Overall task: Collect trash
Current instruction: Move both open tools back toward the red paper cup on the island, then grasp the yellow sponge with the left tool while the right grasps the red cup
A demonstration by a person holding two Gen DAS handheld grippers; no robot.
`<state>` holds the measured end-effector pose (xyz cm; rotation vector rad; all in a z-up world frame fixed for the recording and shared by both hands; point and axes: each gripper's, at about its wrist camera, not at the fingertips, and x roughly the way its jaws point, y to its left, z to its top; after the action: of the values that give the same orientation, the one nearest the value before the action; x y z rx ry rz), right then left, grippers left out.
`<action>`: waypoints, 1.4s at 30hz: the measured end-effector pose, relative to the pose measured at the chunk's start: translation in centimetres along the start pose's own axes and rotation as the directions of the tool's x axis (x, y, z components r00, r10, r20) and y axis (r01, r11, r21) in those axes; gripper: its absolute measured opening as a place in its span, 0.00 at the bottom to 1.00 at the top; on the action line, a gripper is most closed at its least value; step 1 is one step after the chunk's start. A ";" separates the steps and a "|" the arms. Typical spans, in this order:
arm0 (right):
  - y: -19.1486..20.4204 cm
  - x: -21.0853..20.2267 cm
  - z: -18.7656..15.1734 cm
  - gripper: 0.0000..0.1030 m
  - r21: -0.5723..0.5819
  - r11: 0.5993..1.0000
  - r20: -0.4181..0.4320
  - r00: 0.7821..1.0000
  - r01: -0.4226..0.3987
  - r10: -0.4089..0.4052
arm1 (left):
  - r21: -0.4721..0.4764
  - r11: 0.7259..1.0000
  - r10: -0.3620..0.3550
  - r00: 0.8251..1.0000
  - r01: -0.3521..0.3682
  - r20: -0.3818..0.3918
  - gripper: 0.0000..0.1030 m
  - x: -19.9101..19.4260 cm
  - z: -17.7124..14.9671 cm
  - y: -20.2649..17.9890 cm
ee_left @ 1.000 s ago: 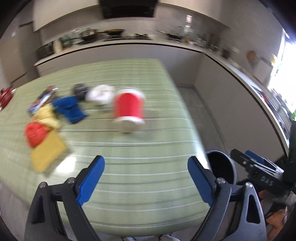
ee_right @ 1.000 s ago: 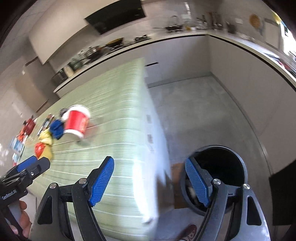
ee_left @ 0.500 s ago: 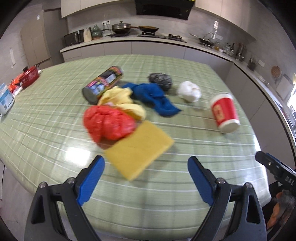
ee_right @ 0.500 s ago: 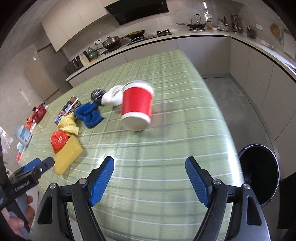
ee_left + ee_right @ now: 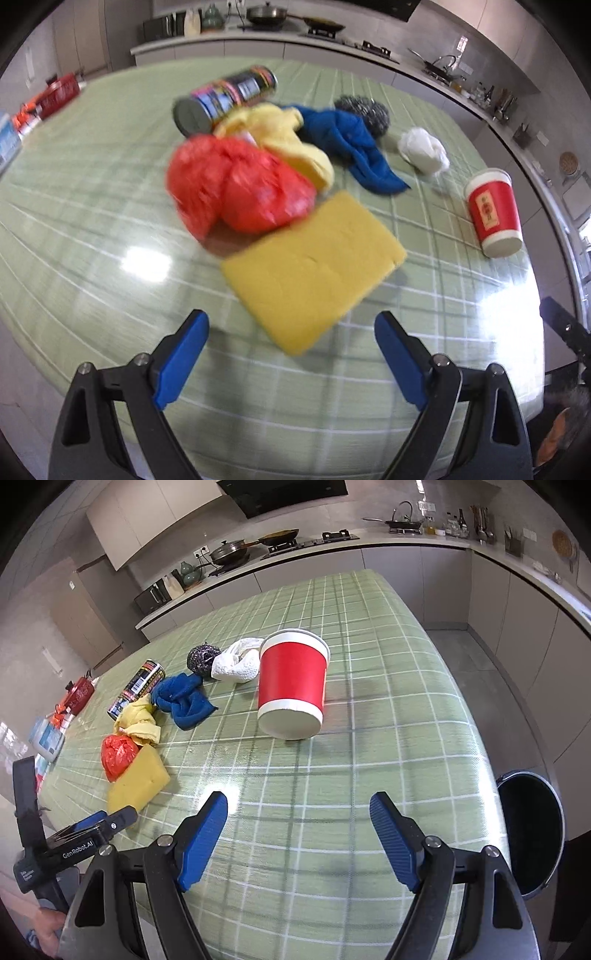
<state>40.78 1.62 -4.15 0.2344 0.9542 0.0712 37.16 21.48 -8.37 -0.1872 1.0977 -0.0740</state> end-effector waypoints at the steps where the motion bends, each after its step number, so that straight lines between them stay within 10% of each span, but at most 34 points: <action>1: -0.1 0.1 0.0 0.79 -0.003 1.000 -0.002 1.000 0.005 -0.005 | -0.002 1.000 -0.017 1.000 0.017 -0.003 0.89 0.1 -0.2 -0.4; 11: -2.5 0.0 0.0 0.79 0.037 0.999 -0.013 1.000 0.010 -0.010 | 0.124 0.982 -0.140 0.990 0.141 -0.016 0.89 0.0 -1.0 -6.9; 26: -2.5 -0.4 1.1 0.79 0.016 1.000 0.008 1.000 -0.001 0.000 | 0.125 0.991 0.027 0.992 -0.043 0.127 0.89 -1.1 2.3 -5.6; 37: -1.8 1.1 3.1 0.79 0.025 1.000 0.014 1.000 0.003 -0.003 | 0.146 0.989 0.008 0.996 -0.020 0.085 0.89 1.9 2.9 -5.7; 42: -0.6 2.7 4.7 0.79 0.013 1.000 0.014 1.000 -0.001 0.001 | 0.143 0.990 -0.009 0.996 -0.004 0.085 0.70 2.5 2.8 -5.5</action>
<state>46.14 0.69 -3.85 0.2473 0.9410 0.0639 41.01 16.04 -8.31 -0.0628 1.0026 -0.1451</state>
